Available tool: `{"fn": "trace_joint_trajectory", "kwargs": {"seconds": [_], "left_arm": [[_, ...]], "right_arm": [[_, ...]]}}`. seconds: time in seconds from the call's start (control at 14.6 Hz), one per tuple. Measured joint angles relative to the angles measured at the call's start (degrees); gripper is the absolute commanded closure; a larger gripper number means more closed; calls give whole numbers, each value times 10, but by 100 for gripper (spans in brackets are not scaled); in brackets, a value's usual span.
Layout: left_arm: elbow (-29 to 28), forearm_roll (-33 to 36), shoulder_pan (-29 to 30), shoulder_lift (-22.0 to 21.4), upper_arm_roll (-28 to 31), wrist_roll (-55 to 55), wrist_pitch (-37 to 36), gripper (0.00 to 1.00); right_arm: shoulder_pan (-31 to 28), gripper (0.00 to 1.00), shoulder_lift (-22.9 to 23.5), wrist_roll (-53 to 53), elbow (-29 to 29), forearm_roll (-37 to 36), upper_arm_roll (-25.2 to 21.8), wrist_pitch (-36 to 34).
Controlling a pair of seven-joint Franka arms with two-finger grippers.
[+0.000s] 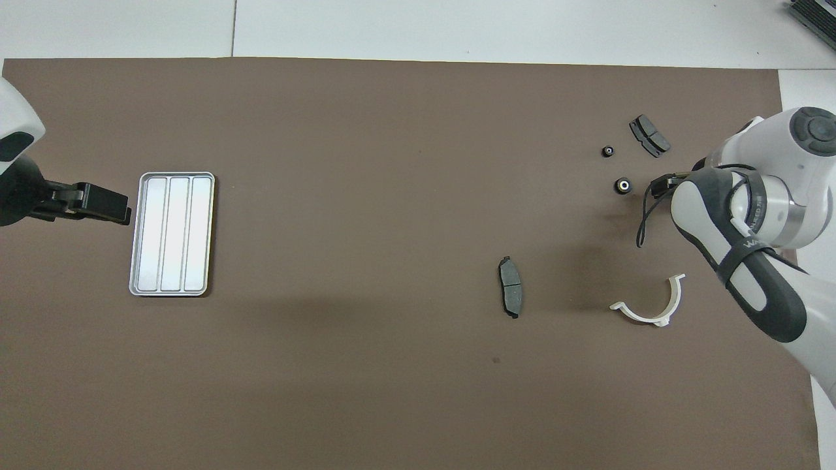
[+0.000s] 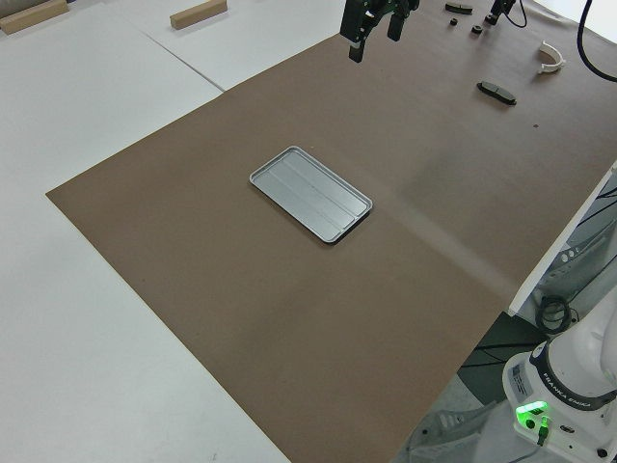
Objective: Pick bearing gear from pile to tray
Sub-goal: 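Lower the right gripper onto a black bearing in the pile and grasp it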
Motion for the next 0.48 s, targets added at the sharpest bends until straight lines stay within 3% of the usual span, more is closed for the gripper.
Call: {"fn": "trace_joint_trajectory", "kwargs": {"seconds": [0.48], "left_arm": [[0,0,0,0,0,0,0,0]], "right_arm": [[2,20,0,44,-6,0,1,21]]}}
